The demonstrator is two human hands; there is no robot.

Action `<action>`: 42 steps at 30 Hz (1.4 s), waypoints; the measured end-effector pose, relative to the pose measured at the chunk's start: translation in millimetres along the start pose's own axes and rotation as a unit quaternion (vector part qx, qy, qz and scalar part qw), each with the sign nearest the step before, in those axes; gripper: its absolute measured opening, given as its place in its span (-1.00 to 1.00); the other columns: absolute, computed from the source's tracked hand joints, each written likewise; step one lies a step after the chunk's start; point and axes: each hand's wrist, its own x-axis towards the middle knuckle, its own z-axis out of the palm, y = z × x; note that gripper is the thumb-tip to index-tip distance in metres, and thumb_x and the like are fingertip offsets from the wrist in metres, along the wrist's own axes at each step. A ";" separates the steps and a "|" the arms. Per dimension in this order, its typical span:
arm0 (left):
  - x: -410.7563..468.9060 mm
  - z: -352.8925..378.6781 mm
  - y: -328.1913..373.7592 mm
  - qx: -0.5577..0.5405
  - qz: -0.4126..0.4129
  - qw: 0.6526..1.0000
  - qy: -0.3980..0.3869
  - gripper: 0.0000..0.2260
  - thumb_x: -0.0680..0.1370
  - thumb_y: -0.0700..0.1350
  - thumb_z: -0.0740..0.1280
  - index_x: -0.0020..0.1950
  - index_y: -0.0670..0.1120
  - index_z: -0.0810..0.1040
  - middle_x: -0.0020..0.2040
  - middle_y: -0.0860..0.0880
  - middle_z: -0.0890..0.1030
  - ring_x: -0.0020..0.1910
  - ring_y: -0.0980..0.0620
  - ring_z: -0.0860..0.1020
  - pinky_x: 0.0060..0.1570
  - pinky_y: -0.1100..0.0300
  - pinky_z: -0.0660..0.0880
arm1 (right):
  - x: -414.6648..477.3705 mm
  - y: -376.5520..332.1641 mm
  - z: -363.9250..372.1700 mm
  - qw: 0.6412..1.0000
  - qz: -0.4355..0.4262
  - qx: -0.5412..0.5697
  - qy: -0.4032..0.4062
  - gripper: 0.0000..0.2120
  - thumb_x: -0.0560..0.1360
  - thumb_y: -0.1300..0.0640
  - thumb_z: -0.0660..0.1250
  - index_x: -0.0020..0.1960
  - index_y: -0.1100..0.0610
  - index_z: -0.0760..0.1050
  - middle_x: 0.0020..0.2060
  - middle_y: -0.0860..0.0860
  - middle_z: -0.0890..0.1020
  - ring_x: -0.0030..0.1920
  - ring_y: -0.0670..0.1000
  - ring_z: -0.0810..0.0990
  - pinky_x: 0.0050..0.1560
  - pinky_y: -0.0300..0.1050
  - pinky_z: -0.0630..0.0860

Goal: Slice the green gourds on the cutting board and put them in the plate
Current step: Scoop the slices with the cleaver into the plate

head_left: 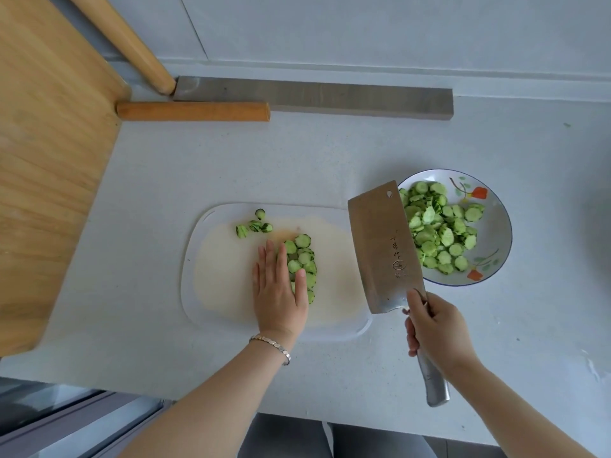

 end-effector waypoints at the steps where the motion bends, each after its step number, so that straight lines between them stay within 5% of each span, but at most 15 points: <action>1: 0.3 1.5 1.2 0.001 0.000 1.000 0.003 -0.43 0.60 0.11 -0.09 0.39 -0.26 0.34 0.39 -0.25 0.34 0.40 -0.21 0.25 0.37 0.13 -0.04 | 0.0 1.9 2.5 1.000 0.006 0.014 0.001 -0.67 0.58 0.12 0.17 -0.29 0.29 0.42 -0.59 0.05 0.45 -0.63 -0.03 0.39 -0.60 -0.19 0.41; 20: 4.8 10.6 15.9 -0.046 -0.004 0.998 0.040 -0.35 0.60 0.17 -0.22 0.38 -0.23 0.36 0.39 -0.25 0.35 0.40 -0.22 0.24 0.38 0.11 -0.01 | -2.9 19.1 47.5 0.988 0.046 0.089 -0.114 -0.67 0.61 0.13 0.15 -0.27 0.27 0.40 -0.59 0.03 0.43 -0.63 0.02 0.38 -0.57 -0.20 0.39; 29: 12.5 16.3 28.0 -0.094 -0.014 0.995 0.037 -0.51 0.56 0.01 0.02 0.36 -0.24 0.38 0.35 -0.23 0.41 0.38 -0.19 0.30 0.37 0.09 0.11 | -7.1 22.5 63.7 0.983 0.046 0.091 -0.155 -0.66 0.61 0.13 0.14 -0.31 0.23 0.35 -0.59 0.00 0.43 -0.65 0.01 0.39 -0.56 -0.17 0.39; 34: 10.2 12.9 40.2 -0.200 0.005 0.980 -0.003 -0.50 0.56 0.05 0.03 0.37 -0.22 0.39 0.38 -0.13 0.38 0.40 0.02 0.25 0.37 0.16 0.18 | -4.7 23.4 61.5 0.981 0.050 0.086 -0.166 -0.68 0.61 0.12 0.14 -0.27 0.24 0.36 -0.60 0.00 0.43 -0.65 0.01 0.40 -0.55 -0.17 0.41; 38: 10.8 16.3 46.9 -0.146 0.050 0.988 -0.015 -0.59 0.57 -0.02 0.08 0.31 -0.18 0.46 0.31 -0.16 0.45 0.35 -0.10 0.34 0.32 0.01 0.30 | -4.4 23.6 57.8 0.981 0.046 0.086 -0.166 -0.67 0.61 0.12 0.15 -0.30 0.23 0.36 -0.58 0.02 0.43 -0.64 0.01 0.39 -0.54 -0.17 0.42; 42: 11.3 1.8 50.7 -0.181 0.069 0.981 -0.015 -0.62 0.57 -0.03 0.11 0.28 -0.21 0.46 0.30 -0.17 0.42 0.30 -0.05 0.35 0.27 0.10 0.33 | -1.7 26.8 47.2 0.982 0.052 0.084 -0.163 -0.67 0.61 0.13 0.16 -0.29 0.24 0.36 -0.58 0.04 0.41 -0.64 0.03 0.37 -0.55 -0.17 0.41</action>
